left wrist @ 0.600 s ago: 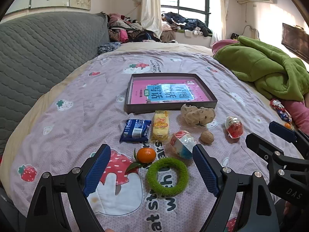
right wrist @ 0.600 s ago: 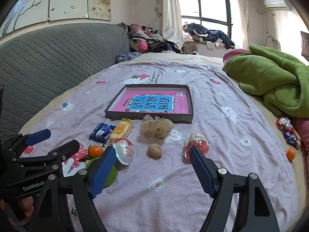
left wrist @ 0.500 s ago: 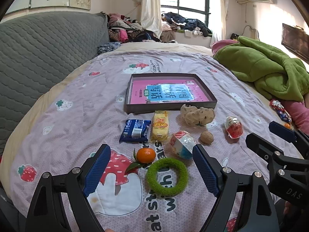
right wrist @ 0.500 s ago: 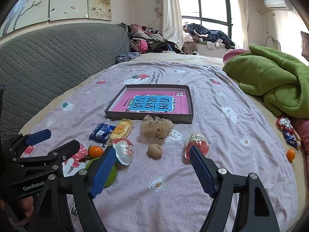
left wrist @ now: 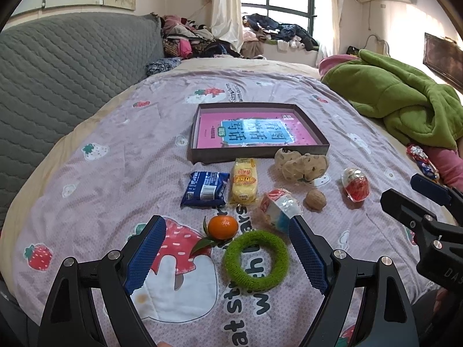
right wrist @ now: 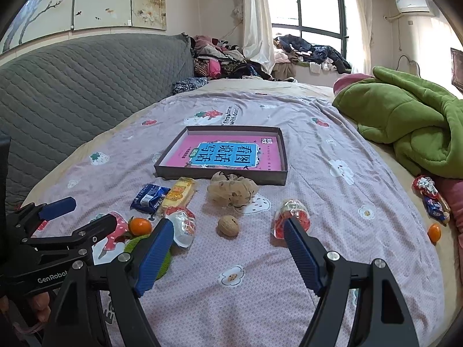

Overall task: Organize objects
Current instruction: 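Move the left tool to the green fuzzy ring while the right tool approaches the walnut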

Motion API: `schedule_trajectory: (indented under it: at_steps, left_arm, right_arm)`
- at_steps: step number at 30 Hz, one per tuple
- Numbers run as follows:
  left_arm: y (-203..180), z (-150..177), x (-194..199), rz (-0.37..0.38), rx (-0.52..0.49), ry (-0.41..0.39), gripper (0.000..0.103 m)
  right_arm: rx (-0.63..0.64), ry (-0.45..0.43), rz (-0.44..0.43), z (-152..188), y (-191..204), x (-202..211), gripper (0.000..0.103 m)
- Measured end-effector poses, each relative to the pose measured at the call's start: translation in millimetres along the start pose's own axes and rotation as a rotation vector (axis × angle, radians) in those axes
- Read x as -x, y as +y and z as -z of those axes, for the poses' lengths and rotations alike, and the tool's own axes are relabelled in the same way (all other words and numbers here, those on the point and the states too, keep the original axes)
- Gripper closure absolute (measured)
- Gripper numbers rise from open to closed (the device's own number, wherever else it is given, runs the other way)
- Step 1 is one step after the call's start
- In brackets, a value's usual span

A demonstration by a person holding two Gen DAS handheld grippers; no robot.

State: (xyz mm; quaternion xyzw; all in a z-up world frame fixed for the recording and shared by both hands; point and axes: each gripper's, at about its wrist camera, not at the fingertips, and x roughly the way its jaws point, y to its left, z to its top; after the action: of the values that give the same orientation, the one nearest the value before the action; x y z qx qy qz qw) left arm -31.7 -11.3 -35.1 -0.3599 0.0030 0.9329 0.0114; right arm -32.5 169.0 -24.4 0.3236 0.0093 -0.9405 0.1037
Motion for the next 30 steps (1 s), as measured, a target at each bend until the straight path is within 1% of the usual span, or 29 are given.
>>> schedule_trajectory:
  at_steps: [10,17,22,25,30]
  left_arm:
    - [2,10,-16,0.026,-0.017,0.055,0.016]
    - [-5,18,-28,0.047,-0.04,0.09,0.016]
    - [-6,22,-40,0.049,-0.042,0.126,0.016]
    - [-5,24,-45,0.035,-0.042,0.134,0.016]
    - [-4,27,-53,0.034,-0.045,0.152,0.016]
  right_arm:
    - [-0.007,0.032,0.004,5,-8,-13,0.025]
    - [-0.016,0.052,0.027,7,-19,-22,0.025]
    - [-0.026,0.068,0.034,9,-24,-29,0.025]
    - [-0.026,0.075,0.036,10,-26,-33,0.025]
    - [-0.033,0.089,0.042,13,-31,-40,0.025]
